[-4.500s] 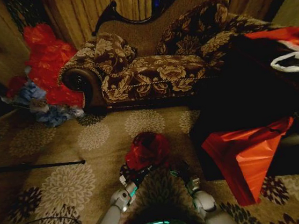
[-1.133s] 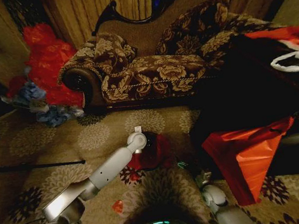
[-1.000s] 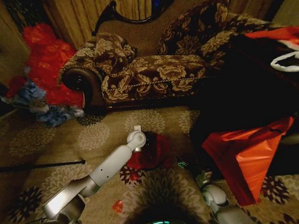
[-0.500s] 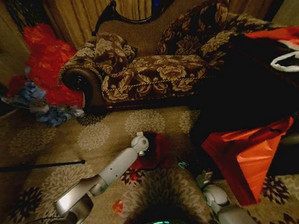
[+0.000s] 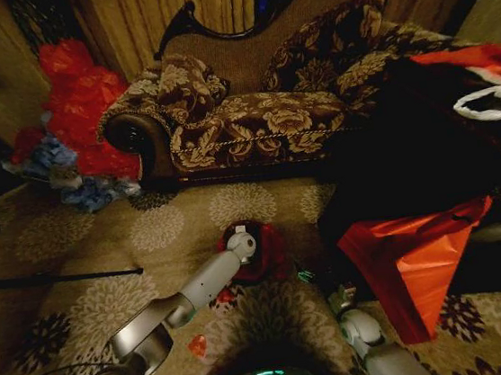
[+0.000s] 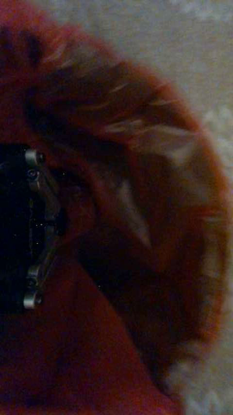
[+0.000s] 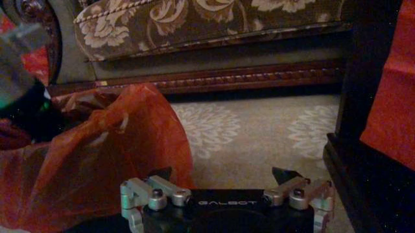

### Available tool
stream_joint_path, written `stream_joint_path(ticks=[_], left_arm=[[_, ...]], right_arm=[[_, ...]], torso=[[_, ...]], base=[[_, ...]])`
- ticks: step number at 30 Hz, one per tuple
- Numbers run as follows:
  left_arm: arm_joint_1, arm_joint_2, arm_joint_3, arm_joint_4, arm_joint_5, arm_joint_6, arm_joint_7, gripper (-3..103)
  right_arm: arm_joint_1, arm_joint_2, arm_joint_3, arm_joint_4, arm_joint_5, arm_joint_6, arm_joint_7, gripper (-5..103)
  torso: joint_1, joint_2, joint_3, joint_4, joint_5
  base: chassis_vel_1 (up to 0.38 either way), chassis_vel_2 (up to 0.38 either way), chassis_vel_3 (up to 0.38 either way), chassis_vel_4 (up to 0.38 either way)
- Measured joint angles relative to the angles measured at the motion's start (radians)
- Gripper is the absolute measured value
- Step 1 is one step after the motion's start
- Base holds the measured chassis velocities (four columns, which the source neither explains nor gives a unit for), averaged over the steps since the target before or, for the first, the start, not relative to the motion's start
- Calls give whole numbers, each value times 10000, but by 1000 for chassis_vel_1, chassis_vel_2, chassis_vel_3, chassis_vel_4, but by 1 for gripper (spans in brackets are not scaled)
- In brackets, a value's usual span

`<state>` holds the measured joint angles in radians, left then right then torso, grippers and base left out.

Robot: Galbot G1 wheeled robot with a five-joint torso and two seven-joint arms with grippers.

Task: Place a garbage bag over the trash bin.

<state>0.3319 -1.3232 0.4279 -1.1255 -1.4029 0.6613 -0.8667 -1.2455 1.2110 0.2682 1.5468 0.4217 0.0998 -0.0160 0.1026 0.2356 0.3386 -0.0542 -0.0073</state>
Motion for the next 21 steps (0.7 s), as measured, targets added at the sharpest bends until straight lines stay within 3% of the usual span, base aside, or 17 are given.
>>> stream_joint_path(ticks=[5,12,17,21], left_arm=[[-239,-135,-58,66,320,42,336,0],[-232,-1101,-301,1555,1121,-97,1400,0],[9,-1355,-354,1917,1400,-84,1471,0],[379,-1259,-370,1711,1417,15,1149,0]], right_arm=[[-17,61,-1,0,-45,5,0,100],[-215,-99,8,99,-93,59,-19,100],[-209,-291,47,181,-28,66,-19,100],[-175,-353,36,224,25,66,-19,100]], torso=[[0,0,0,-1,1],[0,0,0,-4,0],[0,0,0,-3,0],[0,0,0,-2,0]], base=[[0,0,0,0],[0,0,0,0],[0,0,0,0],[0,0,0,0]])
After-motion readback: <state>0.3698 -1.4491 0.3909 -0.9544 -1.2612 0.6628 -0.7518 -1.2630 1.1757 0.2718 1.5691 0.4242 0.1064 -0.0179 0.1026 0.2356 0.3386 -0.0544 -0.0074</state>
